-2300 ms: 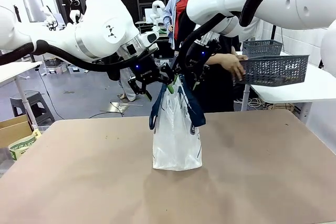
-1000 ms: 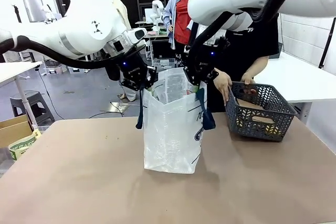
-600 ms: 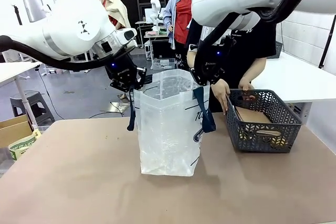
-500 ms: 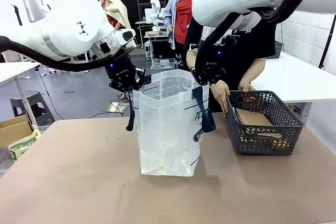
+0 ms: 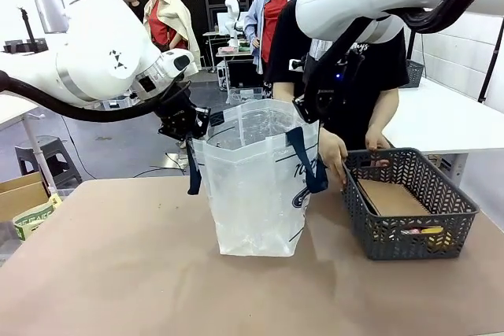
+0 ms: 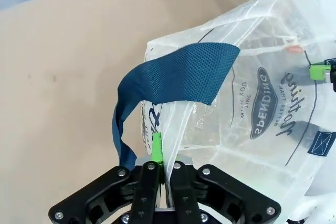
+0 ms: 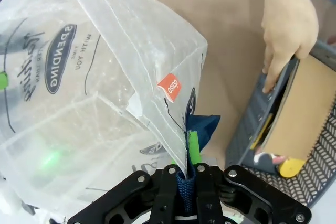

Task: Transfer purchased items from the store into the shopping bag.
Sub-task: Open the Reusable shopping bag in the center of the table.

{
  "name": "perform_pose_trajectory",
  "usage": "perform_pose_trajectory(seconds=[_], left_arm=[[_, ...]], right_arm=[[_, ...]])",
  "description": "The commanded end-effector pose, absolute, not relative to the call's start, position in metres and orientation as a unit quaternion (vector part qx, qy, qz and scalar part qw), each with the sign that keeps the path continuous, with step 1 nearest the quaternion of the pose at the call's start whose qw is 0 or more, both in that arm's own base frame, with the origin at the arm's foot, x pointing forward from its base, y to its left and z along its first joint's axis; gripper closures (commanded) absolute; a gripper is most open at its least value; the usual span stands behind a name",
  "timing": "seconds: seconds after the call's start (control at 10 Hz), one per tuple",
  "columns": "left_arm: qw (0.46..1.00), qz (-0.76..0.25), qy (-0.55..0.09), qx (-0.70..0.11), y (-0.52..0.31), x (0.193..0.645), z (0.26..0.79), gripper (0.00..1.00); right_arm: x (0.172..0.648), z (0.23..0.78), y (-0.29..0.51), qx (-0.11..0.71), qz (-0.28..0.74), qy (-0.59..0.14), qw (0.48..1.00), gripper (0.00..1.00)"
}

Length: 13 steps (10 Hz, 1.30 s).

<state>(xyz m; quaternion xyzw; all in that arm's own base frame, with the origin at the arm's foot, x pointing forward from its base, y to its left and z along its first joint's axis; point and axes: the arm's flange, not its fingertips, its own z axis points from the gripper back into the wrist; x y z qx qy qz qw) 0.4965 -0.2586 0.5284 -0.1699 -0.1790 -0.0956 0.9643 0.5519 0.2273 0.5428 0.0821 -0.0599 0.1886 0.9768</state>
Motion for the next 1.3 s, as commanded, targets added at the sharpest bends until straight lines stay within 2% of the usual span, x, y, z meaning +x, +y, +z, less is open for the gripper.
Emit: perform_pose_trajectory(seconds=[0.0,0.2,0.7,0.9,1.0,1.2], left_arm=[[0.956,-0.112,-0.193,-0.192,-0.246,0.498,0.521,1.00],[0.949,-0.122,-0.205,-0.207,-0.238,0.504,0.516,1.00],[0.950,-0.142,-0.182,-0.209,-0.232,0.509,0.512,1.00],[0.955,-0.171,-0.157,-0.184,-0.242,0.514,0.505,1.00],[0.953,-0.132,-0.184,-0.198,-0.240,0.508,0.514,1.00],[0.953,-0.132,-0.184,-0.198,-0.240,0.508,0.514,1.00]], right_arm=[[0.542,0.536,0.213,0.069,0.196,-0.080,0.975,1.00],[0.540,0.535,0.202,0.076,0.200,-0.086,0.973,1.00],[0.539,0.538,0.189,0.085,0.217,-0.082,0.969,1.00],[0.543,0.535,0.190,0.089,0.225,-0.073,0.968,1.00],[0.545,0.544,0.196,0.074,0.211,-0.080,0.971,1.00],[0.545,0.544,0.196,0.074,0.211,-0.080,0.971,1.00]])
